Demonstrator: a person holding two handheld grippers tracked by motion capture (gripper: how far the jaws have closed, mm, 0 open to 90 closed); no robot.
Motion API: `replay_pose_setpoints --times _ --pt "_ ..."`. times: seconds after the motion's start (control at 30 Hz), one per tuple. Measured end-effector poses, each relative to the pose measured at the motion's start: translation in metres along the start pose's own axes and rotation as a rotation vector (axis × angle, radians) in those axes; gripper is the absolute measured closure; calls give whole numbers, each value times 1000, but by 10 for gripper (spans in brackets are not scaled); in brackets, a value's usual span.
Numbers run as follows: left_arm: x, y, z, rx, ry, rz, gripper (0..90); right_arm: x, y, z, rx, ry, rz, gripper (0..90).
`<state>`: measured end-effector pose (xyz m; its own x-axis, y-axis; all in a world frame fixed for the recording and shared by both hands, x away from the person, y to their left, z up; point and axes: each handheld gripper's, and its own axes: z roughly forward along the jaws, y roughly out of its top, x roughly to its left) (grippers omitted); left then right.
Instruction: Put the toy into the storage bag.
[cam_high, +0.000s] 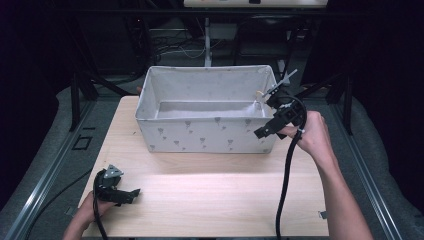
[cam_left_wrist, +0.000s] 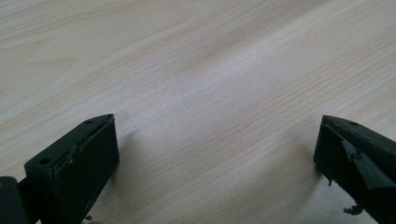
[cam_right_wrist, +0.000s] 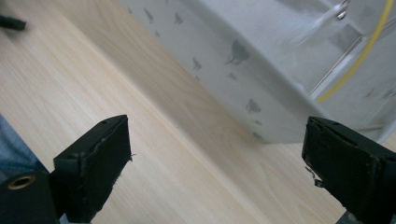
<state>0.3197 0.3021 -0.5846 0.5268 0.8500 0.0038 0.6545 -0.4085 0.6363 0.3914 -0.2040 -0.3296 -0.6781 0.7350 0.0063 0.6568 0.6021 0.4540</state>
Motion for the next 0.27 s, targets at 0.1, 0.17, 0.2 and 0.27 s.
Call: replay_pose_setpoints --times 0.1,0.17,0.2,0.27 --pt "0 0 0 2 -1 0 0 9 -9 5 3 4 -4 68" --pt "0 0 0 1 -1 1 0 15 -17 10 14 10 -9 61" --pt "0 0 0 1 -2 0 0 17 -19 12 16 14 -5 61" --pt "0 0 0 0 -2 -3 0 22 -23 17 30 24 -16 57"
